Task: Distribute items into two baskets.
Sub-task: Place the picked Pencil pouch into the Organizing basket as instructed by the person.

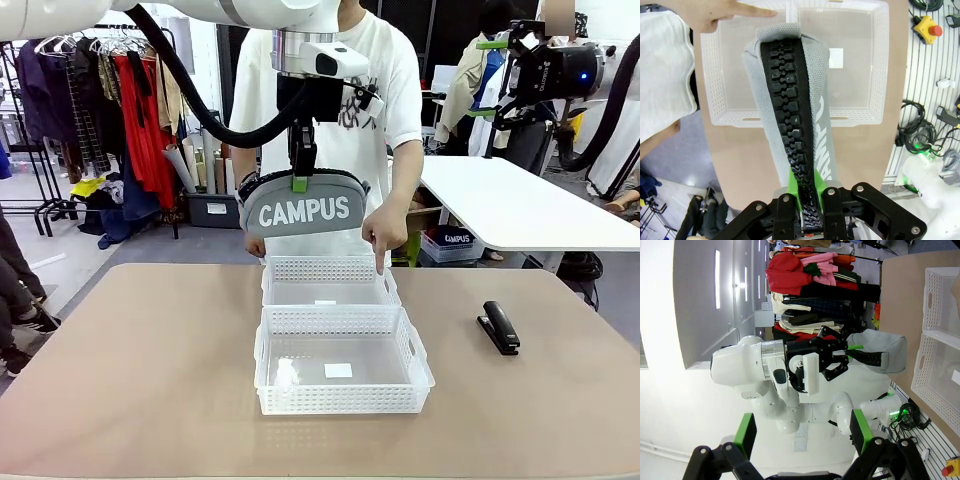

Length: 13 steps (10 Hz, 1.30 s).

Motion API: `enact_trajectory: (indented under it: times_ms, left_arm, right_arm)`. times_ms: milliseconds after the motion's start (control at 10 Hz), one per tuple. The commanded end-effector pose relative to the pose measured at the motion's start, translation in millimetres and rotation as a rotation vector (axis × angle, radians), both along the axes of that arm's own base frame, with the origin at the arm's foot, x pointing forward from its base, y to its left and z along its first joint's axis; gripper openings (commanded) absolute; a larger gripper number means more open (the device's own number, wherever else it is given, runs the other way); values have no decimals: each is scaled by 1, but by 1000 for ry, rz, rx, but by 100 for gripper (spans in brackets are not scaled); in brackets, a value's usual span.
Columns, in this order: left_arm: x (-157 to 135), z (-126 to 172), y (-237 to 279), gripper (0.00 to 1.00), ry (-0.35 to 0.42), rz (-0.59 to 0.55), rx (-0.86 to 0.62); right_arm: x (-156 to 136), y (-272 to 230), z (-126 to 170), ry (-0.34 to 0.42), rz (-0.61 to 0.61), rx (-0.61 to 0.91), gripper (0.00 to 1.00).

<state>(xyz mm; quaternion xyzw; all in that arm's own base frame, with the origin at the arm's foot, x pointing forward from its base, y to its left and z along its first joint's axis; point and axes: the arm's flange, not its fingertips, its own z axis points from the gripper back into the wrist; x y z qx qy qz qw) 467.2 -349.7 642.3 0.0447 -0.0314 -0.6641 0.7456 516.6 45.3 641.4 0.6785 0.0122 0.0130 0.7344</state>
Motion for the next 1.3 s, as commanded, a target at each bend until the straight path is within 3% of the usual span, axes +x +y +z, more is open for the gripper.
enact_trajectory:
  times_ms: [0, 500, 900, 1200]
  left_arm:
    - [4, -12, -3, 0, 30, -19, 24]
    - [-19, -79, -38, 0, 105, -39, -29]
    - [-38, -133, -52, 0, 49, 0, -28]
    - [-42, -170, -59, 0, 40, -39, -45]
  right_arm:
    - [-1, 0, 2, -3, 0, 1, 100]
    - [-1, 0, 2, -3, 0, 1, 100]
    - [-1, 0, 2, -3, 0, 1, 100]
    - [-1, 0, 2, -3, 0, 1, 100]
